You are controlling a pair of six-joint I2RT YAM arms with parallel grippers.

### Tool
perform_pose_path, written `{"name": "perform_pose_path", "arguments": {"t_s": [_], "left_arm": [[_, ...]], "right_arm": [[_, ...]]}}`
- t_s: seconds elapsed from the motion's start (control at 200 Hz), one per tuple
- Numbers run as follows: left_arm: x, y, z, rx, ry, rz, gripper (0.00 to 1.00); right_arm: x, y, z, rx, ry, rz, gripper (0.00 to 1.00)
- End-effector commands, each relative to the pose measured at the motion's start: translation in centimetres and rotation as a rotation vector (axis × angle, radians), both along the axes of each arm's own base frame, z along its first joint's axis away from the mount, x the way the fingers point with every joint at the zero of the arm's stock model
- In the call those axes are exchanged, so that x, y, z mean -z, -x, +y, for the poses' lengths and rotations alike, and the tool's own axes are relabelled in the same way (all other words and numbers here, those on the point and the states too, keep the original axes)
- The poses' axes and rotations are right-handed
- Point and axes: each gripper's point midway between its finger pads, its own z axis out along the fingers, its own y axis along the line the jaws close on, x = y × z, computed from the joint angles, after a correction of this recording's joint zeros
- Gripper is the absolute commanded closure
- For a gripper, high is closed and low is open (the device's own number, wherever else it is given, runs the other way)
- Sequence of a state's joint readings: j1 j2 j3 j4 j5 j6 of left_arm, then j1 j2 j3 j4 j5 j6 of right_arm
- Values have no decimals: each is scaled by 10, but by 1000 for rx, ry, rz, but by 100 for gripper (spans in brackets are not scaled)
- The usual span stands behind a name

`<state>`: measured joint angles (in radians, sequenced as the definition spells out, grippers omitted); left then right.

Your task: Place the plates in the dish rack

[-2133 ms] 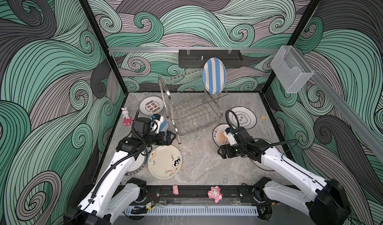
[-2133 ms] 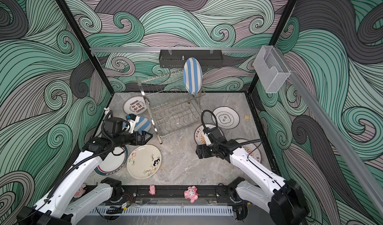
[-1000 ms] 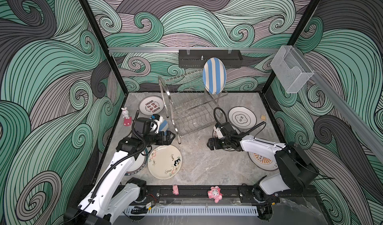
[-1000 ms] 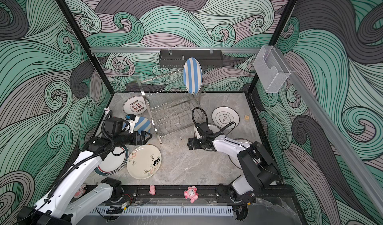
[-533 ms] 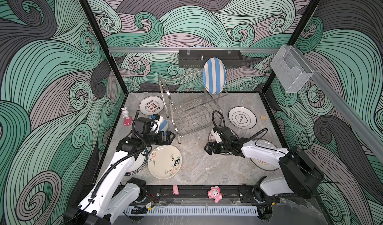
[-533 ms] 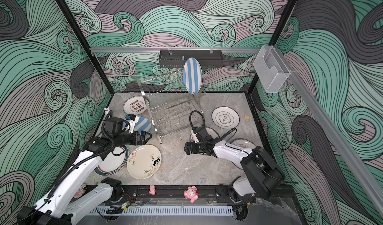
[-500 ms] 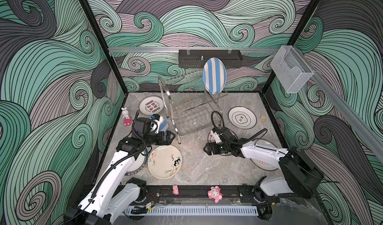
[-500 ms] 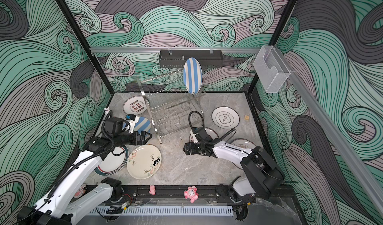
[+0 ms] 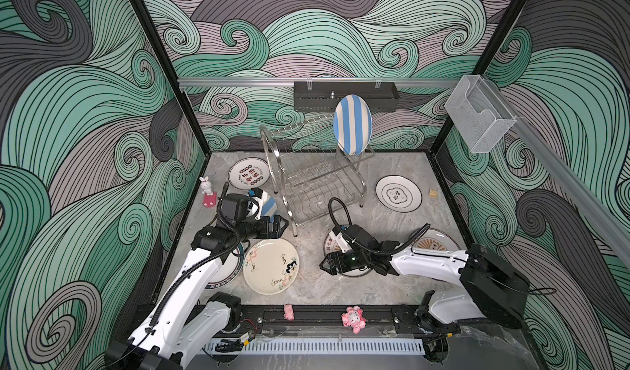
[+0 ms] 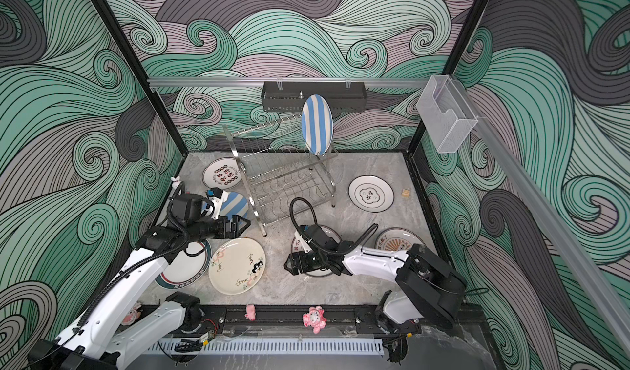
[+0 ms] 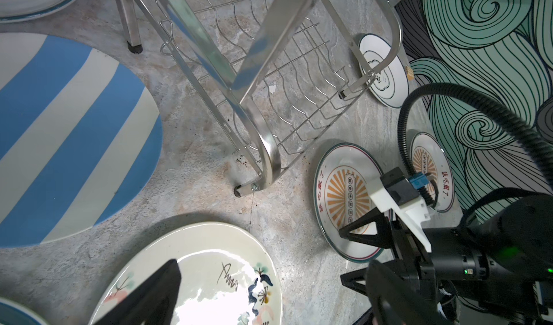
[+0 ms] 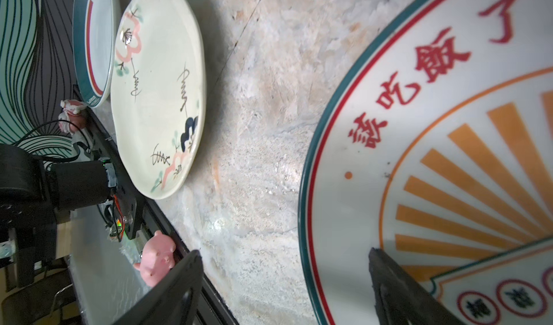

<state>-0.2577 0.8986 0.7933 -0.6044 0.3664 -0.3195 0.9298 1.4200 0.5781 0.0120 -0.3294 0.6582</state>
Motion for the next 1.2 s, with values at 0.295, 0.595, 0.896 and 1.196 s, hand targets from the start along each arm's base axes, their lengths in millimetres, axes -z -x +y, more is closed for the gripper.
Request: {"name": "perform_pose_path", "arguments": {"t_s": [0.295, 0.595, 0.896, 1.196], "left_arm": [[38, 41, -24, -18, 5, 88, 1], [59, 50, -75, 107, 5, 129, 1], [72, 45, -108, 194, 13, 148, 1], [81, 46, -118, 217, -7, 170, 2]], "right_arm": [[-31, 6, -83, 200, 104, -122, 11], [-16, 8, -161, 533, -15, -59, 30], [-2, 3, -170, 586, -42, -30, 34], [4, -16, -157, 552, -71, -16, 34]]}}
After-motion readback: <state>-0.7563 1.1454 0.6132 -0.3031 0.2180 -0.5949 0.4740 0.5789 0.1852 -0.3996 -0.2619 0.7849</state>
